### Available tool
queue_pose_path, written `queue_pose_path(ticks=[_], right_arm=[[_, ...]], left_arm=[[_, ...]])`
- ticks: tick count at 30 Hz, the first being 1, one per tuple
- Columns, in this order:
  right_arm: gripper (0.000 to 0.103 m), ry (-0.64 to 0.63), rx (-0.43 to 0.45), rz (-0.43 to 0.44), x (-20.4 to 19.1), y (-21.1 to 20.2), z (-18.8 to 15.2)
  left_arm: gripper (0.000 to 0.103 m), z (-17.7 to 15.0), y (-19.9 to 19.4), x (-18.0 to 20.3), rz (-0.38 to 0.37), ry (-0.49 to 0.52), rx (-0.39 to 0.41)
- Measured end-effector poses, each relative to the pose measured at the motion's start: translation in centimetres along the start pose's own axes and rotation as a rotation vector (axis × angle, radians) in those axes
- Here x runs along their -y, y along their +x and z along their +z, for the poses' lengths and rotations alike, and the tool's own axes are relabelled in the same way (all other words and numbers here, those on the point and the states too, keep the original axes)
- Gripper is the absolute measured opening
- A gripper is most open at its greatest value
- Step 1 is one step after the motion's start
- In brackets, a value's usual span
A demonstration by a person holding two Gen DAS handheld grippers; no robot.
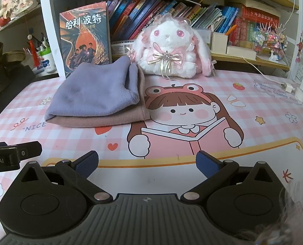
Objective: Fold clothes
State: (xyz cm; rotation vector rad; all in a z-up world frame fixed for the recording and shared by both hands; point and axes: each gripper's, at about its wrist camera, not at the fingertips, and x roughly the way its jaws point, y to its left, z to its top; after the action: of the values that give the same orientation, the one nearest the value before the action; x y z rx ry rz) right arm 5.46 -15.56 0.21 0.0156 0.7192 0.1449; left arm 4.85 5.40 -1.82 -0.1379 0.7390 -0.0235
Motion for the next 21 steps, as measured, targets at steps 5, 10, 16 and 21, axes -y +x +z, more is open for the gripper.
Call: queue_pose_path(ticks=[5, 10, 16, 21], right_arm=[[0.103, 0.000, -0.002, -0.001, -0.01, 0.18, 0.08], [0.103, 0.002, -0.005, -0.001, -0.01, 0.41, 0.19], [0.103, 0.003, -0.011, -0.002, -0.10, 0.68, 0.20], [0.103, 0.002, -0.017, -0.001, -0.18, 0.90, 0.17]], left_arm=[[0.102, 0.03, 0.18, -0.10, -0.001, 0.000, -0.005], [0.102, 0.06, 0.36, -0.20, -0.001, 0.000, -0.009], [0.102, 0.11, 0.51, -0.28, -0.006, 0.003, -0.010], [0.102, 0.13, 0.49, -0.38, -0.013, -0.001, -0.001]])
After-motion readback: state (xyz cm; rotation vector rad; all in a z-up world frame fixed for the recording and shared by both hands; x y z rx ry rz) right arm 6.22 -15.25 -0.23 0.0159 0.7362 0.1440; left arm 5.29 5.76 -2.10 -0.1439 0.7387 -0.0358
